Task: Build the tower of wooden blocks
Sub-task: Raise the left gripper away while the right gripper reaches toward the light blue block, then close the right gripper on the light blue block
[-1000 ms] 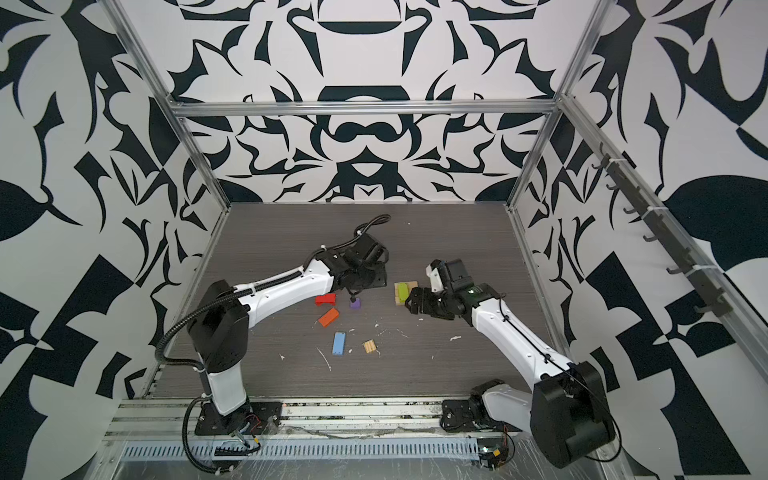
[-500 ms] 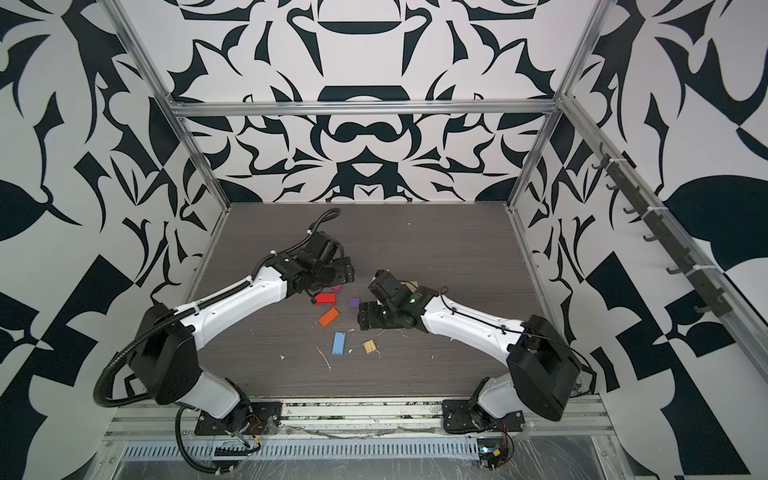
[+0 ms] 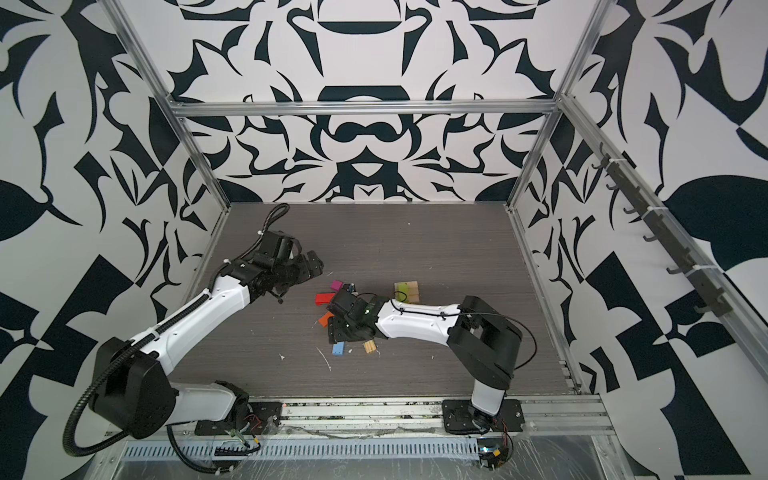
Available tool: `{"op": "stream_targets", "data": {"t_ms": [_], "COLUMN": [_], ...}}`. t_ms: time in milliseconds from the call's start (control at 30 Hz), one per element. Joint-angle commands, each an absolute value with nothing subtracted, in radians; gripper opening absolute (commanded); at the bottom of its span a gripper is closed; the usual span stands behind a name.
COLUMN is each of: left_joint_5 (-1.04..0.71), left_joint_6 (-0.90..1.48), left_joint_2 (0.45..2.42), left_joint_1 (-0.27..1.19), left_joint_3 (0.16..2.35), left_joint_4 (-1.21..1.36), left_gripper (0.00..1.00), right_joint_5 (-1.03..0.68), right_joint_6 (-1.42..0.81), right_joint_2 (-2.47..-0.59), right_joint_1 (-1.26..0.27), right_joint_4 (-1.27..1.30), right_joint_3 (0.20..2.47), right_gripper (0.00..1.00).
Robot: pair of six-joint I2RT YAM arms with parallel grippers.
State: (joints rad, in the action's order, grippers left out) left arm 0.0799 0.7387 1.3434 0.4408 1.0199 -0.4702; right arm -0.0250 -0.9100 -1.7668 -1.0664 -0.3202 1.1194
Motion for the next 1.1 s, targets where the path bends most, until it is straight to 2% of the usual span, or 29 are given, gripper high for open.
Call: {"op": "stream_targets", "data": {"t_ms": [0,367,567,867,1067], "left_joint_5": [0.07,0.071,0.058,0.039,0.022], "left_joint_6": [0.726,0.734,0.736,0.743,0.75], "left_joint_2": [1.307,1.306,1.322,1.341,1.359], "left_joint_1": [0.425,0.416,0.417,0.416,0.416], "left_joint_3": [0.99,0.981,0.987,0.995,1.004], "left_joint_4": [-0.489,-0.488,-0.484,-0.478,-0.475], "left_gripper": [1.0,1.0,1.0,0.99,1.0], "right_joint_5": [-0.011,0.038,0.091,0.133,0.167], "right_joint_6": [-0.951,-0.964,-0.938,-0.897,-0.881], "right_joint_2": [-1.795,-1.868,-1.898,-1.945,-1.943], "right_joint_1": [-1.087,-1.141,-1.154,-1.158,-1.157], "right_joint_4": [-0.325,-0.392,-0.454,-0.528,-0.565], "right_joint_3": [1.173,1.226,1.266,1.31,1.32], "right_gripper": [0.74,0.69,0.6,0.55,0.46]}}
